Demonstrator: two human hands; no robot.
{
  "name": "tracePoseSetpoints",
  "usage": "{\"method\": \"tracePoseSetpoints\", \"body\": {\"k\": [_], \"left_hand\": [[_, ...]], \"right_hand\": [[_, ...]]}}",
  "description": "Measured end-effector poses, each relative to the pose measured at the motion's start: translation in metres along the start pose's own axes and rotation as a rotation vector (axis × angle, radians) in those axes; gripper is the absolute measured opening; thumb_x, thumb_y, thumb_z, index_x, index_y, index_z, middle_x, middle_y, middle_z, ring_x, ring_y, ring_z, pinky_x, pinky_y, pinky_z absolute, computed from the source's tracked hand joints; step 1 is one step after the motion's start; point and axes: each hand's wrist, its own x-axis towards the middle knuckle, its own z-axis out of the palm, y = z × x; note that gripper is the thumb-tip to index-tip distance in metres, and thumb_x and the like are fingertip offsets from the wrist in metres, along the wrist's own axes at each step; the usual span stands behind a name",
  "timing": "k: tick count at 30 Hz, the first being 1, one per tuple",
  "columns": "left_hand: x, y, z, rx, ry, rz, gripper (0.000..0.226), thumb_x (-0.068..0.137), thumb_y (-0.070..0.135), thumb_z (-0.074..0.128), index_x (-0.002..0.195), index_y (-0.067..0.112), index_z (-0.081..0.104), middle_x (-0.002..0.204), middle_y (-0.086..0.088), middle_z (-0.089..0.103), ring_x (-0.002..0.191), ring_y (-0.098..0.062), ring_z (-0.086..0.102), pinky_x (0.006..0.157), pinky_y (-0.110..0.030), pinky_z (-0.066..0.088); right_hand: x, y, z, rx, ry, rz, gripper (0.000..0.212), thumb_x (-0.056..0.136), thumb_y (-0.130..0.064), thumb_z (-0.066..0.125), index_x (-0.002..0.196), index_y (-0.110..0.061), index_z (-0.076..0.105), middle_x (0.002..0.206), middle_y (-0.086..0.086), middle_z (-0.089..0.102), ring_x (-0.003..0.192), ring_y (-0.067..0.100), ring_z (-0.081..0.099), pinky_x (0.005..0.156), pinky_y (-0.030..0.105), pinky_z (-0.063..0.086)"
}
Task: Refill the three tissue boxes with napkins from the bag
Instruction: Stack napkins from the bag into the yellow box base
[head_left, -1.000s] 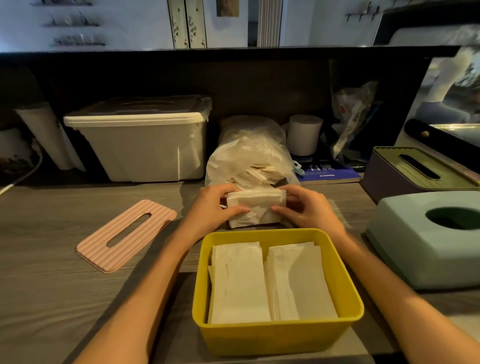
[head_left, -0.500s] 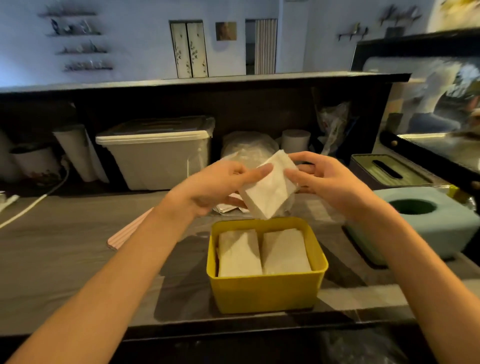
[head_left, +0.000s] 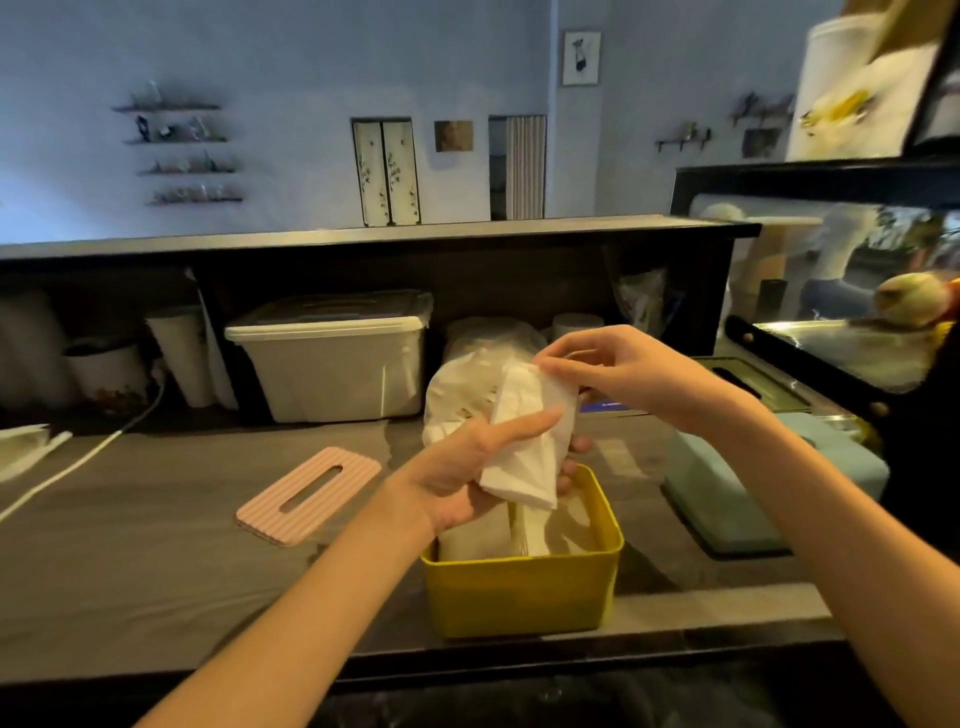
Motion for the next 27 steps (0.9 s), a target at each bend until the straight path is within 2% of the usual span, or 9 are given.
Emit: {"method": "tracePoseSetpoints", "body": {"k": [5,9,11,13,15,18,22,25,27], "left_hand": [[-0.002,-0.007,-0.003,-0.059,0.034,-0.034,0.044,0.096,0.019,0.066,0.137,0.013,0.051,0.102,-0.014,0.07,0.088,-0.022,0.067,0.086,-0.038,0.056],[-0.006,-0.011,0.001,-0.113,0.098,-0.02,0.047,0.092,0.028,0.067,0.132,0.009,0.054,0.096,-0.014,0.071,0.085,-0.023,0.067,0.082,-0.038,0.06],[-0.008,-0.01,0.004,-0.179,0.181,-0.025,0.053,0.089,0.043,0.067,0.124,0.004,0.06,0.1,-0.018,0.073,0.089,-0.028,0.07,0.084,-0.042,0.06],[-0.009,-0.011,0.0,-0.259,0.246,-0.043,0.062,0.09,0.057,0.06,0.119,0.002,0.061,0.106,-0.022,0.073,0.094,-0.033,0.07,0.089,-0.047,0.057],[-0.008,-0.011,-0.002,-0.347,0.229,-0.043,0.068,0.094,0.064,0.05,0.127,0.005,0.058,0.108,-0.025,0.071,0.094,-0.036,0.069,0.089,-0.049,0.054],[-0.006,-0.012,-0.002,-0.372,0.208,0.009,0.059,0.102,0.06,0.04,0.136,0.014,0.057,0.11,-0.022,0.071,0.095,-0.036,0.069,0.084,-0.05,0.056],[-0.007,-0.014,0.005,-0.349,0.207,0.039,0.064,0.101,0.062,0.037,0.128,0.01,0.061,0.104,-0.023,0.072,0.087,-0.036,0.072,0.081,-0.048,0.059],[-0.011,-0.012,0.006,-0.352,0.193,0.021,0.075,0.091,0.072,0.047,0.127,0.008,0.062,0.102,-0.023,0.072,0.087,-0.034,0.072,0.08,-0.046,0.061],[-0.012,-0.012,0.007,-0.273,0.206,0.039,0.066,0.089,0.066,0.056,0.127,0.012,0.061,0.1,-0.021,0.074,0.086,-0.031,0.074,0.08,-0.044,0.06]], "right_hand": [[0.004,-0.002,0.003,-0.046,0.115,0.009,0.011,0.094,-0.036,0.071,0.1,-0.028,0.076,0.089,-0.011,0.075,0.084,0.003,0.071,0.069,0.015,0.056],[0.012,-0.011,-0.002,-0.035,0.419,-0.038,0.016,0.099,-0.027,0.065,0.113,-0.021,0.07,0.102,-0.01,0.068,0.095,0.006,0.066,0.079,0.025,0.059],[0.008,-0.025,-0.012,0.042,0.493,-0.083,0.017,0.099,-0.026,0.064,0.115,-0.023,0.068,0.105,-0.011,0.066,0.1,0.006,0.063,0.078,0.022,0.057],[-0.001,-0.039,-0.02,0.138,0.382,-0.108,0.017,0.098,-0.025,0.065,0.114,-0.022,0.069,0.103,-0.012,0.067,0.097,0.006,0.064,0.073,0.019,0.056],[-0.011,-0.048,-0.022,0.291,0.172,-0.12,0.016,0.096,-0.023,0.066,0.111,-0.019,0.072,0.097,-0.01,0.071,0.092,0.006,0.069,0.07,0.018,0.057],[-0.015,-0.046,-0.011,0.295,-0.019,-0.063,0.017,0.096,-0.026,0.065,0.109,-0.018,0.074,0.098,-0.005,0.075,0.095,0.009,0.072,0.079,0.024,0.059],[-0.008,-0.023,0.015,-0.02,0.029,0.021,0.015,0.096,-0.035,0.068,0.106,-0.025,0.075,0.096,-0.01,0.075,0.092,0.004,0.07,0.074,0.018,0.055],[-0.006,-0.011,0.024,-0.082,0.111,0.037,0.016,0.097,-0.036,0.067,0.108,-0.026,0.074,0.101,-0.01,0.072,0.094,0.004,0.067,0.063,0.012,0.051],[-0.007,-0.008,0.025,-0.1,0.126,0.006,0.015,0.097,-0.036,0.067,0.108,-0.028,0.073,0.097,-0.013,0.069,0.086,0.002,0.065,0.057,0.01,0.048]]}}
